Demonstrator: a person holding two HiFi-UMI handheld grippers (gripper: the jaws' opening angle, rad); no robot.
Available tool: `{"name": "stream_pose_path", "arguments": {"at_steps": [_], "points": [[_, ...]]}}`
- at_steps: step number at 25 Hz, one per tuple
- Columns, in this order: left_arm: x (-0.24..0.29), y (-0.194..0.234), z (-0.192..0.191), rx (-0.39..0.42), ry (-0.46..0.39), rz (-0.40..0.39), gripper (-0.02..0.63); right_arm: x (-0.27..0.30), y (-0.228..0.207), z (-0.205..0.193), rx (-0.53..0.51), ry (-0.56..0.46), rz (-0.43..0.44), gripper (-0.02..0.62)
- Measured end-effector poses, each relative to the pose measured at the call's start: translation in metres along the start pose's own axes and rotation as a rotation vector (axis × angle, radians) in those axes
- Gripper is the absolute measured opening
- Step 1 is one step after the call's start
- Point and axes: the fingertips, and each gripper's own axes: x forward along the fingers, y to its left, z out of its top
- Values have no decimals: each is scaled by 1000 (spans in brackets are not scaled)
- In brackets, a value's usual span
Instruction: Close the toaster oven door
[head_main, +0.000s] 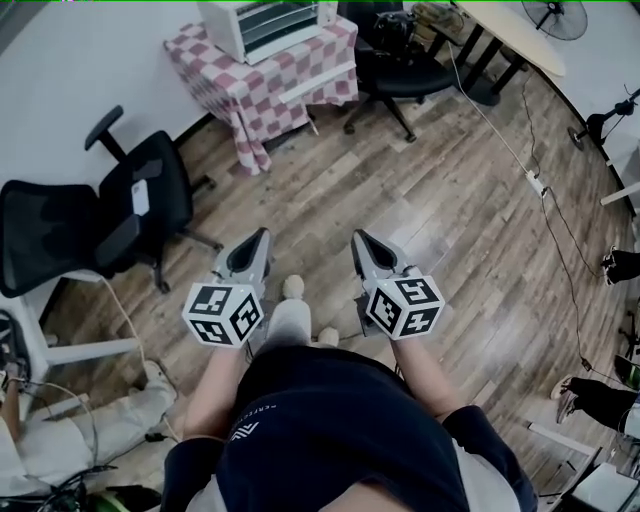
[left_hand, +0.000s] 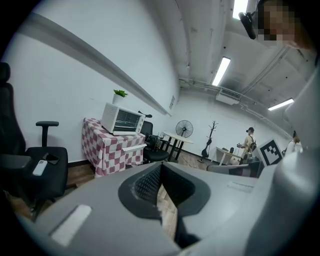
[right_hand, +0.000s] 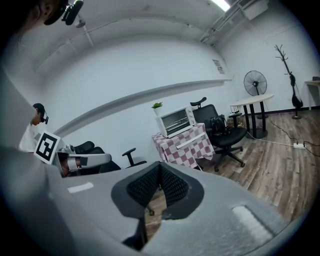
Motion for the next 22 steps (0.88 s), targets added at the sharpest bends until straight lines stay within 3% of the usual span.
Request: {"name": "stream_pose_path", "arguments": {"at_steps": [8,14,22], "points": [[41,38,10,-47,19,3,3,50,-8,19,11,9,18,2],[77,76,22,0,44,11,9,99,-15,40,-13,20,-7,3],[120,111,40,27,68,-28,75,152,-25,57,5,34,-30,3]]}}
